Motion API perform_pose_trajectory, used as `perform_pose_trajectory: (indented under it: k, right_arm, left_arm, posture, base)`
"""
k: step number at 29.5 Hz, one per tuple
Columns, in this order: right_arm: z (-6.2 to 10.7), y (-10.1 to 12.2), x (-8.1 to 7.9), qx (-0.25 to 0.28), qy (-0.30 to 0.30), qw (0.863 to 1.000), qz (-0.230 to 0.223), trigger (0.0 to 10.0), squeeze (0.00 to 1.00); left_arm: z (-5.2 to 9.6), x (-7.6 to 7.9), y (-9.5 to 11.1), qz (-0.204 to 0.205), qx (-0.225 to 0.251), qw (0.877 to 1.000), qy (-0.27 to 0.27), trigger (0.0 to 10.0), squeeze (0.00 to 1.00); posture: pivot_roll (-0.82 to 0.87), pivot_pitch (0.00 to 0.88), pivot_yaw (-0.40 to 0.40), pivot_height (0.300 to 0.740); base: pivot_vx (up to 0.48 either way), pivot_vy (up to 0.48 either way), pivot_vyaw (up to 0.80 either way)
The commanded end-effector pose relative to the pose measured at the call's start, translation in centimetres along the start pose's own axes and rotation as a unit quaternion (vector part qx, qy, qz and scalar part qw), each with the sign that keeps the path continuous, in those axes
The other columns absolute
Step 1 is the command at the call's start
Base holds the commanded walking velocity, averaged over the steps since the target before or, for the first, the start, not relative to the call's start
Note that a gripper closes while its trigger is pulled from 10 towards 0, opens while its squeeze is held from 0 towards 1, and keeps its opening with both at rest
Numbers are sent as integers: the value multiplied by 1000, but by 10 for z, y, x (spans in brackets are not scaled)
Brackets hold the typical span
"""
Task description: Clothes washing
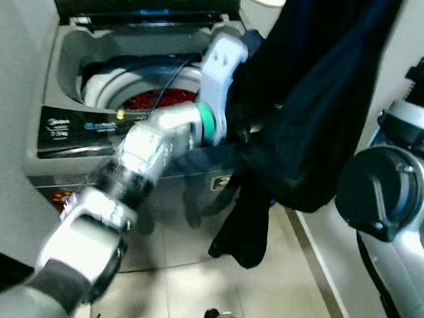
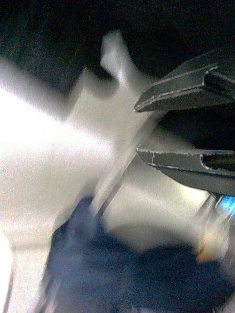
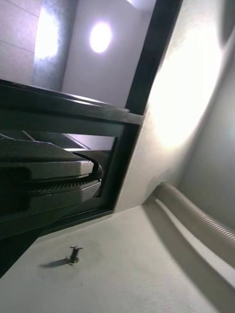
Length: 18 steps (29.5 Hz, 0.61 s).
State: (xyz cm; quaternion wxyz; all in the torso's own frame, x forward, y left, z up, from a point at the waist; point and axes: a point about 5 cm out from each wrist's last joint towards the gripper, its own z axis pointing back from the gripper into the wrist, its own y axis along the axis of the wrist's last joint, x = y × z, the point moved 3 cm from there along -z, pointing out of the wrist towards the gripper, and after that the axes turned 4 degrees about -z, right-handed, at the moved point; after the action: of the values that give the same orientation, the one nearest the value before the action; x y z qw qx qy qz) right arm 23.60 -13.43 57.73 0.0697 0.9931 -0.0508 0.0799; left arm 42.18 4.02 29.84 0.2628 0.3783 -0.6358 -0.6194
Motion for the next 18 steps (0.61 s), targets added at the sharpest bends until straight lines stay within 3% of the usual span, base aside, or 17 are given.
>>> perform_pose_trajectory:
  k: [1, 4, 5, 7, 11, 15, 17, 18]
  right_arm:
    - [-7, 9, -15, 14, 29, 999, 3, 10000, 0]
    - [0, 12, -9, 16, 14, 1000, -1, 10000, 0]
    - [0, 12, -9, 16, 14, 1000, -1, 10000, 0]
    - [9, 10, -1, 12, -7, 1000, -7, 10000, 0]
    - [22, 3, 14, 3, -47, 999, -11, 10000, 0]
    - [28, -2, 22, -3, -67, 998, -12, 10000, 0]
    - [43, -27, 46, -42, -108, 993, -15, 10000, 0]
    - [43, -27, 46, -42, -108, 993, -15, 10000, 0]
  left_arm:
    - [5, -35, 10, -13, 16, 996, 87, 10000, 0]
    - [15, -66, 42, -61, 56, 985, 153, 10000, 0]
    - [15, -66, 42, -61, 56, 985, 153, 10000, 0]
    - [26, -87, 60, -110, 72, 970, 205, 10000, 0]
    - [36, -103, 75, -134, 92, 959, 232, 10000, 0]
    - [40, -107, 79, -135, 101, 958, 233, 10000, 0]
    - [57, -82, 76, -92, 152, 979, 95, 10000, 0]
    - [57, -82, 76, -92, 152, 979, 95, 10000, 0]
  posture:
    - [49, 70, 17, 740]
    - [59, 81, 16, 740]
    - [59, 81, 16, 740]
    - [64, 89, 16, 740]
    - [66, 93, 18, 740]
    - [67, 97, 16, 740]
    - [80, 114, -9, 740]
    - [80, 114, -9, 740]
  base:
    - [0, 0, 0]
    - [0, 0, 0]
    - [0, 0, 0]
    - [0, 0, 0]
    - [0, 0, 0]
    - [0, 0, 0]
    - [0, 0, 0]
    - [0, 0, 0]
